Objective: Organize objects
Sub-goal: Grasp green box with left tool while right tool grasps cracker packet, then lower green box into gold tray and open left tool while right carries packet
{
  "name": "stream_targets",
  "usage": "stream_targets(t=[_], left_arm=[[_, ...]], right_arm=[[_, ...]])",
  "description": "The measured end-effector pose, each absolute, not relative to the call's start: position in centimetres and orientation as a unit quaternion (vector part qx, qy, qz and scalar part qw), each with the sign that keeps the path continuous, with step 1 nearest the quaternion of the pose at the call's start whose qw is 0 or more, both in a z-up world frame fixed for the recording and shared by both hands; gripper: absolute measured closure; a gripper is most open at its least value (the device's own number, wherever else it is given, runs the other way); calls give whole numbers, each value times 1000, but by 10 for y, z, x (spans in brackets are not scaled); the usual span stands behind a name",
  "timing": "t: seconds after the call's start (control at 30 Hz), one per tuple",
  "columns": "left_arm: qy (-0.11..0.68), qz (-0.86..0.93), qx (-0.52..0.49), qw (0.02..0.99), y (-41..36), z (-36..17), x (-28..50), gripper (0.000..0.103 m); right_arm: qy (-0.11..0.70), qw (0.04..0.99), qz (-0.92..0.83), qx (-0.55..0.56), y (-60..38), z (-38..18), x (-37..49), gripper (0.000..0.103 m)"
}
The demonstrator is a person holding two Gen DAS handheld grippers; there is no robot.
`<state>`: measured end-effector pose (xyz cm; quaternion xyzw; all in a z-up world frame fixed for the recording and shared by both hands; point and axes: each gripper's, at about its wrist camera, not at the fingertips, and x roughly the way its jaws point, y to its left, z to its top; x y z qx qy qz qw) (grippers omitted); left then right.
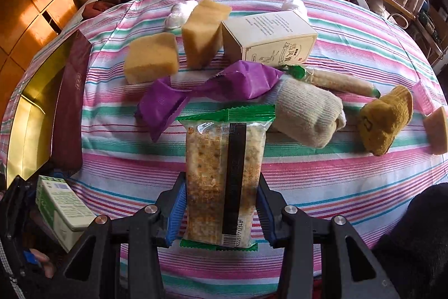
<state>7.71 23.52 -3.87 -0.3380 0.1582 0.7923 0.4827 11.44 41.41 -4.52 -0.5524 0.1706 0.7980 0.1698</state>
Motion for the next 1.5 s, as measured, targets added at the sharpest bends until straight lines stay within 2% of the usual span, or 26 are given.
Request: stream_targets(t=[0.2,0.43,0.73,1.17,1.33,1.5], left_arm=[[108,827,-336,438,195,-13,51,27],[76,885,-335,314,121,6,5,27],[87,907,-373,175,45,-22,-37,27],[103,897,-410,128,29,-54,-43,23],[94,897,-409,138,29,-53,-39,17],[71,904,-397,146,22,-41,-32,16]], right_arm=[[181,141,798,-557,402,-63,102,58],[167,135,802,-557,393,-67,101,57],[158,133,808,-552,390,-67,100,57],[142,128,812,-551,380,-68,97,57],[140,123,814,-550,377,-68,95,58],[146,100,822,-542,359,-60,94,58]])
